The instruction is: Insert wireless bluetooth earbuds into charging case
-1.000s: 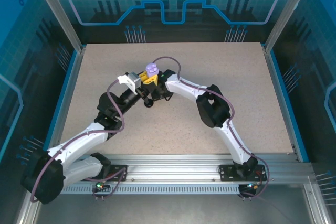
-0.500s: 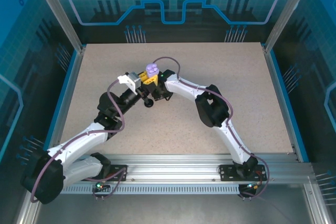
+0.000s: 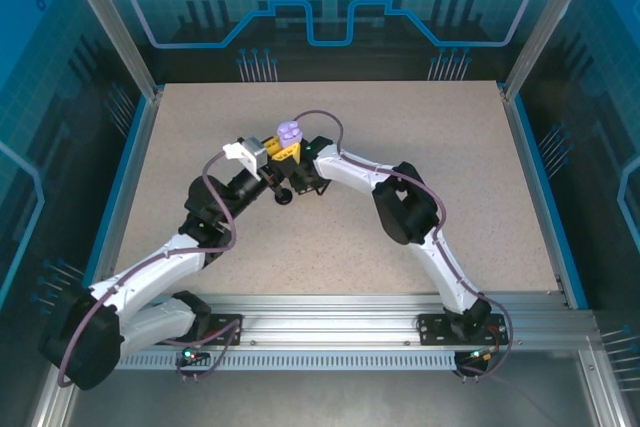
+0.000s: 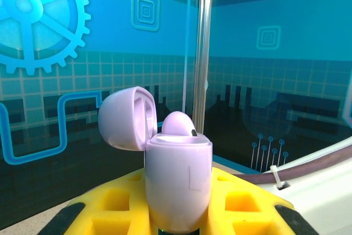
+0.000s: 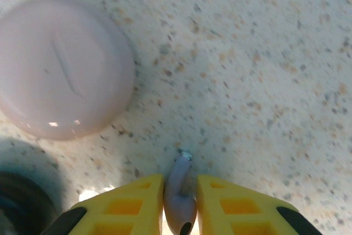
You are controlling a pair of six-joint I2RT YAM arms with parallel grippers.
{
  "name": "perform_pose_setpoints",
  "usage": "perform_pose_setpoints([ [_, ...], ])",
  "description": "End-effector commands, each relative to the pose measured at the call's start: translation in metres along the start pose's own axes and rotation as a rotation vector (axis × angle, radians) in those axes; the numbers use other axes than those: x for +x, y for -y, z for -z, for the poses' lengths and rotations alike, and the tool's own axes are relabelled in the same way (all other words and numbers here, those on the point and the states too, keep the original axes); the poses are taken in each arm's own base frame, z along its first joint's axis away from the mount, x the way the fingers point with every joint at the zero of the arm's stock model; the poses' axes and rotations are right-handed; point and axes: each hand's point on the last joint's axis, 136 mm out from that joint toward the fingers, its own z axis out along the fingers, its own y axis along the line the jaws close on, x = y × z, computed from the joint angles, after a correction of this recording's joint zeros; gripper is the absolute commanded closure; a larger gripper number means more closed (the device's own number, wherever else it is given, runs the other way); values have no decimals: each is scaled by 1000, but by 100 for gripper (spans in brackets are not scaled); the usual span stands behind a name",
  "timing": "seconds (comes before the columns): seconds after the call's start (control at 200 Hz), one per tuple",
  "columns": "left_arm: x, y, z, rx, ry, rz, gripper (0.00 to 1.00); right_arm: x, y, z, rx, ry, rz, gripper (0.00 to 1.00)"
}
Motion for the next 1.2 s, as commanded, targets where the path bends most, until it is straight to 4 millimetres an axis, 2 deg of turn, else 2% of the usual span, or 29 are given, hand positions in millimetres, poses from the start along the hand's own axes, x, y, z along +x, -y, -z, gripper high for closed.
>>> perform_pose_setpoints([
  [0.0, -11, -3, 3, -12, 32, 5, 100, 3, 13, 24, 37, 26, -26, 78],
  [0.32, -10, 1, 3, 9, 24, 23, 100, 25, 41, 48, 76, 48, -64, 79],
  [0.655, -9, 3, 0, 28, 19, 44, 100, 57, 60, 70, 81, 56, -113, 79],
  [1.02, -8, 5, 0, 38, 13, 60, 100, 86, 56, 88, 14, 67, -189, 77],
  [1.19, -8, 5, -1, 39, 11, 72, 100, 75, 55, 86, 5, 74, -212, 76],
])
